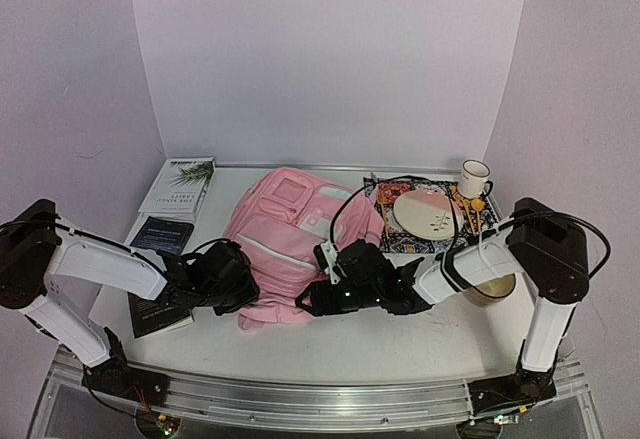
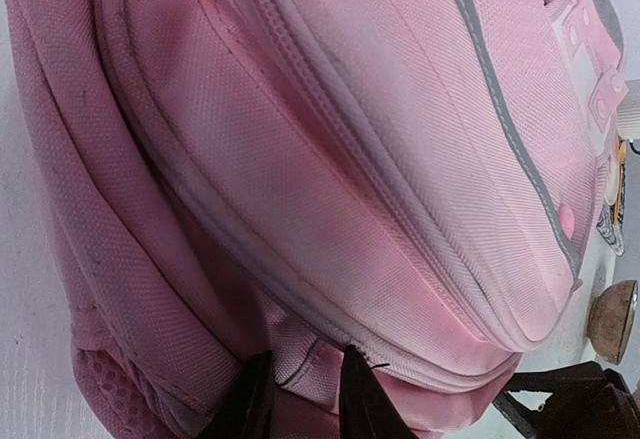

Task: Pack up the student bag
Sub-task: Place the largest pocket of the student bag.

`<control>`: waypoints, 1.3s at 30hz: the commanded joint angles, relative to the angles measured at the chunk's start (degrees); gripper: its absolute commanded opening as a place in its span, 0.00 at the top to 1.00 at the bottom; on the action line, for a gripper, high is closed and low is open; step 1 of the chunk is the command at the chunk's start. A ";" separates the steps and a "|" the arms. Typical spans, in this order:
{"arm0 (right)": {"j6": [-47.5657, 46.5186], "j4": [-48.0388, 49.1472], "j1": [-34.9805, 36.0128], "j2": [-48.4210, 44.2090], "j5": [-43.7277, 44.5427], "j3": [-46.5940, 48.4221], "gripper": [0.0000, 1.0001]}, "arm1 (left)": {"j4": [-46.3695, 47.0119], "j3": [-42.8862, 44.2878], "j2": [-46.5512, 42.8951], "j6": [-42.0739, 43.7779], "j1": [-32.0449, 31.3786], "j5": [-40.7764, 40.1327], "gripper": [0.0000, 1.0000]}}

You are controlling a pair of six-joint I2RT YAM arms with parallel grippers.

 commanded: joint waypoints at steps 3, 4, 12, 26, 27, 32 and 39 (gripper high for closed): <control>1.68 1.41 0.35 3.20 0.04 2.37 0.53 | -0.48 0.07 -0.83 0.27 -0.86 4.81 0.77; 2.41 1.40 0.34 3.43 0.41 1.80 0.53 | -0.49 0.03 -1.11 -0.01 -0.86 4.84 0.77; 7.04 1.86 0.33 5.97 1.52 0.97 0.54 | -0.15 -0.48 -2.42 -1.51 -0.90 5.85 0.77; 13.72 19.38 0.67 9.60 -10.17 2.91 0.57 | 7.12 0.88 5.56 -4.70 -6.47 9.12 0.79; 13.53 20.29 0.67 9.14 -10.11 3.18 0.57 | 7.34 1.30 6.34 -4.70 -7.14 9.09 0.79; 14.22 20.82 0.20 5.89 -5.85 2.87 0.65 | 7.07 0.79 6.48 -4.21 -8.41 7.46 0.80; 13.95 20.74 -0.84 -0.28 -0.66 -1.28 0.77 | 1.29 -1.94 2.24 -3.25 -8.40 1.29 0.80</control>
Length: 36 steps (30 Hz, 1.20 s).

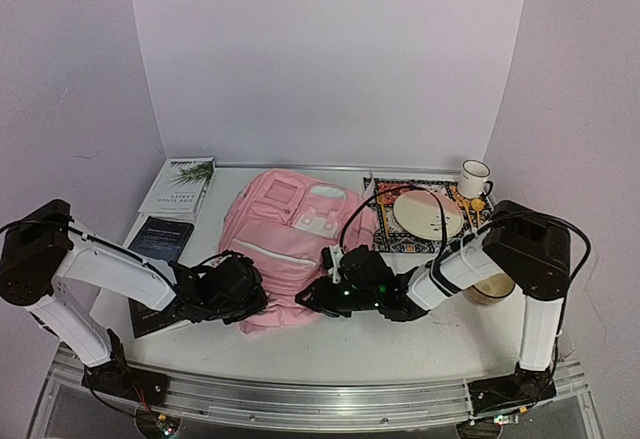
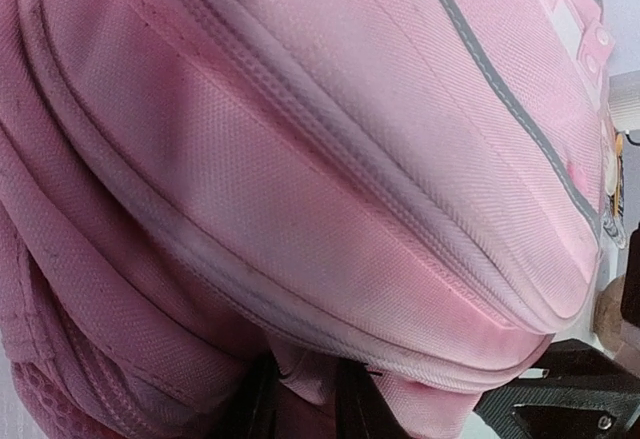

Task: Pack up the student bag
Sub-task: Hold the largest pocket of the student bag.

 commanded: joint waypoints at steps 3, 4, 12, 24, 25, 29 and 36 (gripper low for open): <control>-3.54 7.14 0.21 -6.77 -2.17 2.52 0.85 | -2.63 -1.67 -1.69 2.34 -2.66 5.90 0.80; -4.03 7.13 0.17 -6.97 -3.52 3.44 0.90 | -2.70 -1.35 -1.62 3.18 -2.66 5.65 0.79; -7.03 0.80 0.70 -9.44 -5.19 8.31 1.00 | -4.45 0.61 -6.73 10.55 -3.89 -0.73 0.68; -9.03 -16.73 2.20 -10.28 5.41 16.80 1.00 | -7.66 0.31 -18.39 13.60 -9.25 -10.51 0.51; -8.55 -17.56 2.26 -10.02 6.05 17.40 1.00 | -8.04 0.62 -18.53 13.16 -10.14 -11.26 0.50; -7.74 -20.14 2.47 -9.32 7.38 19.32 1.00 | -10.64 1.24 -18.15 9.40 -14.69 -16.79 0.48; -5.90 -22.31 2.76 -8.81 8.10 20.45 1.00 | -15.14 5.45 -10.69 2.26 -19.66 -24.05 0.39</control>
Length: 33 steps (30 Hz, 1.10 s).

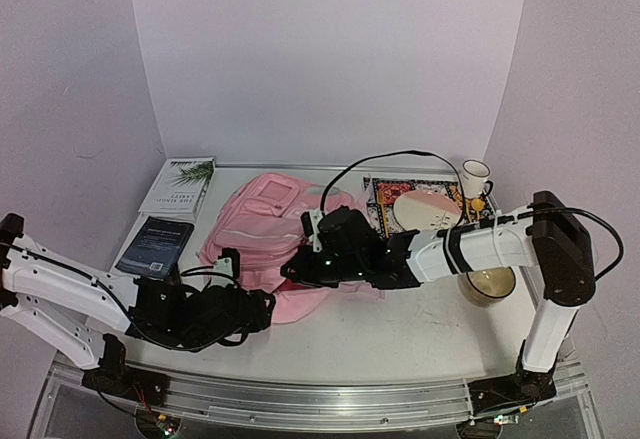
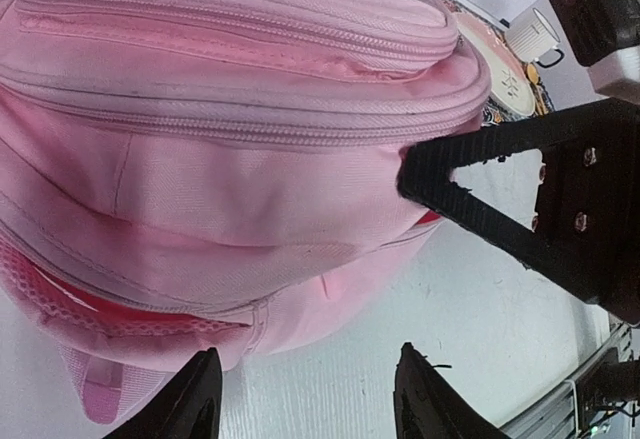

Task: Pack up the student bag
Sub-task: Hold the largest pocket of the student bag.

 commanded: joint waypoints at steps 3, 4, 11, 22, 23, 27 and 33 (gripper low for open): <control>1.59 1.79 0.48 -1.28 2.47 4.32 1.00 | -4.93 8.10 8.20 -7.89 -2.85 -8.87 0.35; 1.66 1.57 0.58 -1.18 2.40 4.55 1.00 | -5.83 9.35 9.26 -8.79 -2.88 -9.52 0.33; 2.02 1.13 1.39 -0.94 1.63 5.44 1.00 | -17.36 17.28 18.10 -17.06 -2.87 -12.45 0.14; 2.05 1.04 2.66 -1.08 -0.43 6.60 1.00 | -19.10 17.15 23.40 -24.29 -0.39 -13.34 0.05; 2.13 1.05 2.75 -1.19 -0.55 6.54 1.00 | -19.15 17.24 23.76 -24.24 0.00 -13.43 0.05; 2.16 0.99 2.73 -2.63 0.57 5.11 1.00 | -20.68 16.69 23.60 -24.74 0.56 -12.83 0.08; 1.30 -0.18 1.57 -4.36 3.15 3.14 1.00 | -20.72 12.25 17.80 -23.98 0.56 -8.55 0.29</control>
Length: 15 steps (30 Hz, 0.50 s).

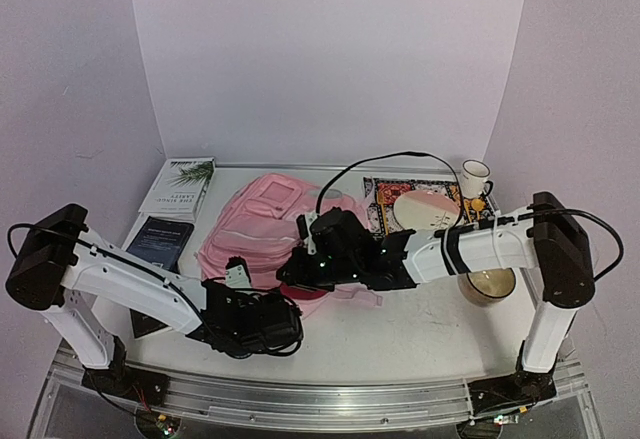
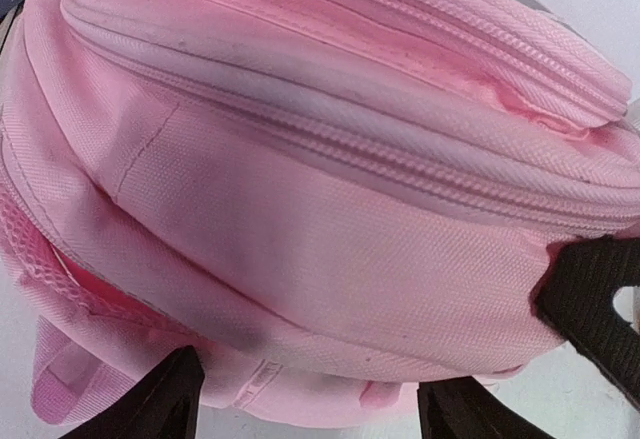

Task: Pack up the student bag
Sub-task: Hold the largest pocket of the student bag.

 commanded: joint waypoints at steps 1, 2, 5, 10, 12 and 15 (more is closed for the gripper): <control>-1.25 3.62 -1.10 -4.86 1.94 0.16 1.00 | -4.12 -3.28 -5.24 0.98 0.93 3.00 0.32; -1.17 3.65 -1.63 -4.94 1.99 -0.39 1.00 | -4.12 -3.92 -6.32 1.99 0.92 3.75 0.34; -1.06 3.53 -2.95 -5.22 1.74 -1.83 1.00 | -4.15 -5.54 -9.65 4.20 0.95 5.50 0.36; -1.27 3.56 -3.85 -5.53 1.46 -2.81 1.00 | -4.22 -10.66 -14.78 1.97 1.13 6.08 0.47; -1.26 3.52 -3.90 -5.16 0.77 -2.41 1.00 | -3.98 -11.05 -16.40 2.03 1.22 5.99 0.48; -0.98 3.55 -3.88 -4.47 -0.85 -1.49 1.00 | -3.62 -7.74 -16.96 6.90 1.11 7.01 0.46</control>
